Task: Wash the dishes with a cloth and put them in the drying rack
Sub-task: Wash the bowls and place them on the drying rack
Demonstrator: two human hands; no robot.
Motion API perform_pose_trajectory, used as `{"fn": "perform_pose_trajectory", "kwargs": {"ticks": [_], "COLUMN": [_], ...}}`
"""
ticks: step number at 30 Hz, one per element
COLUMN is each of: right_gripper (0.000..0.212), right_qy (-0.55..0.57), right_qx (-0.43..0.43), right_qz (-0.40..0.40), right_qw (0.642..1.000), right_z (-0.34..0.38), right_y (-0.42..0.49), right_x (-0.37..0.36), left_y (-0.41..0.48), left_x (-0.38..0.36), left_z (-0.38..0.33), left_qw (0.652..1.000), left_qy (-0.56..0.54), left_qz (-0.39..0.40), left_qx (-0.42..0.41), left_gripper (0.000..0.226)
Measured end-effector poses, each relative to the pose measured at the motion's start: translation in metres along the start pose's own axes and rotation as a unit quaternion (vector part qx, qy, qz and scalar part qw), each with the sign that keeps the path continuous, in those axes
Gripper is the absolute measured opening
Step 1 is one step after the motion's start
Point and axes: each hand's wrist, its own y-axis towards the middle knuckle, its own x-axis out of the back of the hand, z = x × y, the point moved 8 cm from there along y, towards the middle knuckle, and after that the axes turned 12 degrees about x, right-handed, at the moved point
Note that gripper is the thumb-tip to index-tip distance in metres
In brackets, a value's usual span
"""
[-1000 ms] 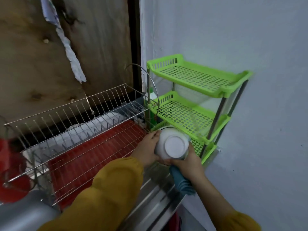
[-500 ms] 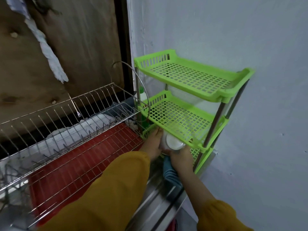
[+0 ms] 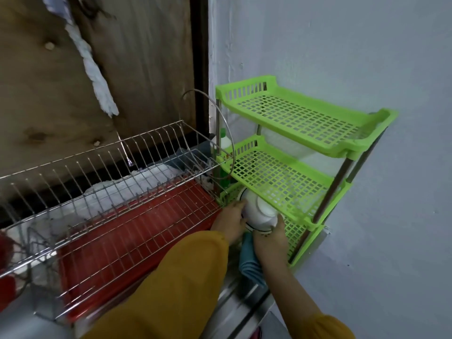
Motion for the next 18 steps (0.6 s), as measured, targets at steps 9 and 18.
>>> {"fn": "perform_pose_trajectory", "kwargs": {"ticks": [9, 18], "right_gripper": [0.031, 0.023], "right_qy": [0.025, 0.042], "right_qx": [0.186, 0.312], "right_qz": [0.225, 0.414], "right_qw": [0.956, 0.854], "right_z": [0.077, 0.168], "right_y": [-0.118, -0.328], "right_x": [-0.074, -0.223], "left_y": [-0.174, -0.417], "left_x": [0.1, 0.191], "left_z": [0.116, 0.298], "left_qw": [0.973, 0.876], "left_qy": [-0.091, -0.049], "left_qz": [-0.174, -0.383], "left_qx": [0.118, 0.289], "left_gripper": [0.024, 0.021]}}
